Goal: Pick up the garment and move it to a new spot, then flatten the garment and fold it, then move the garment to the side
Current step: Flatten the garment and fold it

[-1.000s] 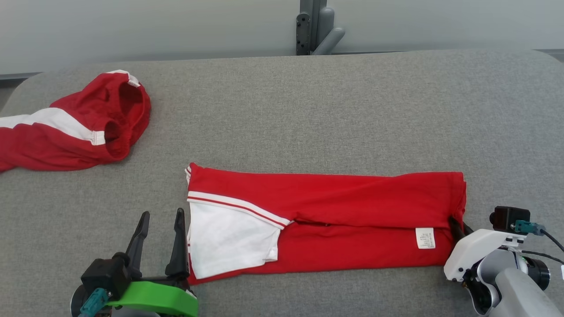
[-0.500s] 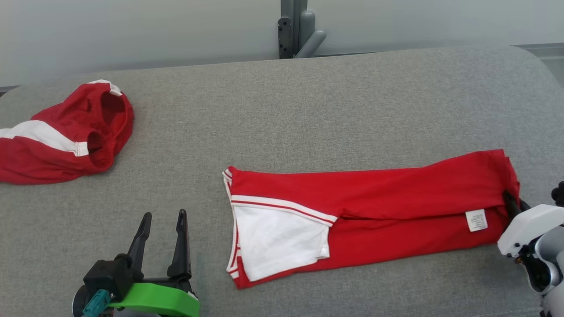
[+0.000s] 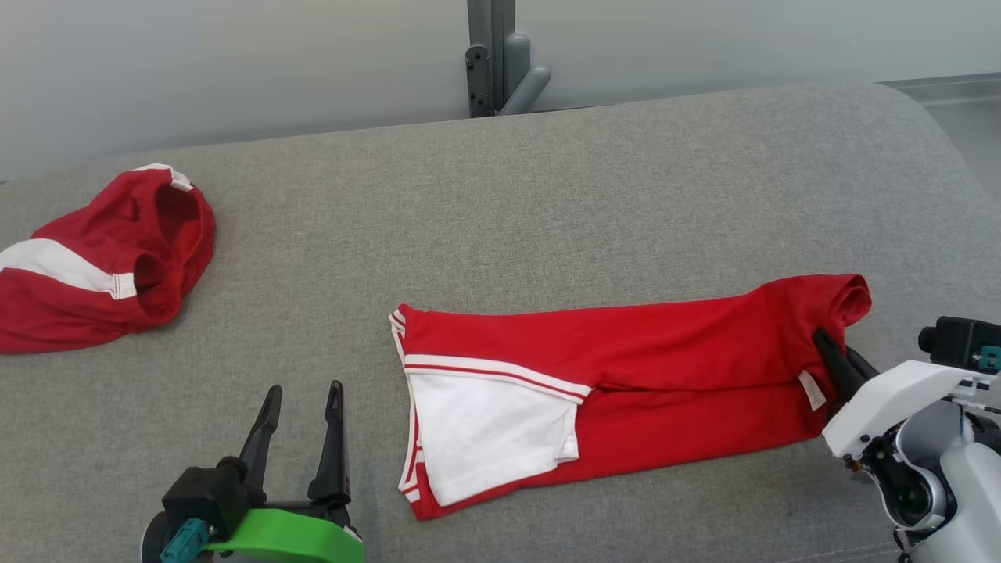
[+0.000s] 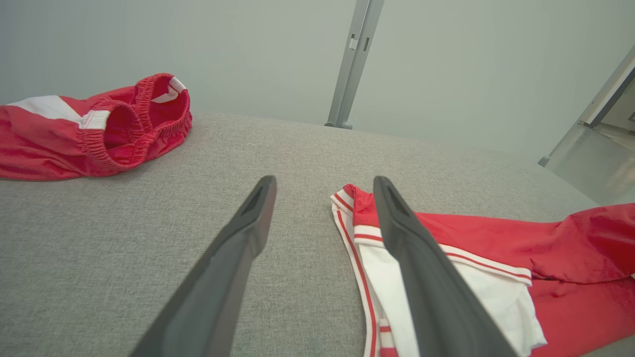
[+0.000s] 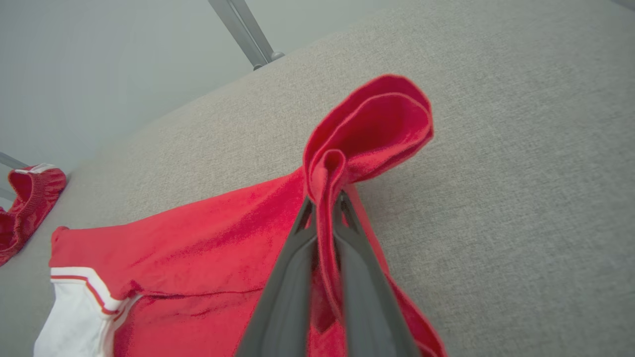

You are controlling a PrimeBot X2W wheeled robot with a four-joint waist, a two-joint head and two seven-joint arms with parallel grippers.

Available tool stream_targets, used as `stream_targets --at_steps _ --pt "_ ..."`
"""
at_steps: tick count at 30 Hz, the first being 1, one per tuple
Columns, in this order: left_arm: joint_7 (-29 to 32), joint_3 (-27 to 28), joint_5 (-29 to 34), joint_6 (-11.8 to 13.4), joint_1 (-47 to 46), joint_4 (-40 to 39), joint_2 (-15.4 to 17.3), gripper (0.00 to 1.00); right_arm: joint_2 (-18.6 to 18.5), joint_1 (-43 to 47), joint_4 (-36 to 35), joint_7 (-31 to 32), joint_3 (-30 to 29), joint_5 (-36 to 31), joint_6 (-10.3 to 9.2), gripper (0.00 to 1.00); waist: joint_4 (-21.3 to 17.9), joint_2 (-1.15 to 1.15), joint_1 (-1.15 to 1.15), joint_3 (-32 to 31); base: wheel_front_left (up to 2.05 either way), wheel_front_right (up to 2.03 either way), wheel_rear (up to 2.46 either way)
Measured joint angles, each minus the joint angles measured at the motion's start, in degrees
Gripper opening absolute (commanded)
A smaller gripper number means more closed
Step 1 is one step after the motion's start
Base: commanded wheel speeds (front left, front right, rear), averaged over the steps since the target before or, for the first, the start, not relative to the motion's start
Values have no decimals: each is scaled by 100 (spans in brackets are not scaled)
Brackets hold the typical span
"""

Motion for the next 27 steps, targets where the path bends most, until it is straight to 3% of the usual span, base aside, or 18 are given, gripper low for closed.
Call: stream_targets --at_steps 9,14,21,27 --pt "2 -67 0 -15 35 31 3 100 257 386 -1482 431 523 301 -1 0 65 0 0 -81 0 0 0" --pt "3 -91 -1 -21 30 42 5 100 545 391 -1916 633 940 408 -2 0 181 0 0 -84 0 0 0" --pt "27 -134 -2 -29 5 41 4 100 999 168 -1803 731 1667 425 -2 0 387 0 0 -63 0 0 0" --pt "26 -165 -2 -68 -85 77 -8 100 1267 -183 -1171 546 2135 414 -2 0 579 0 0 -15 0 0 0"
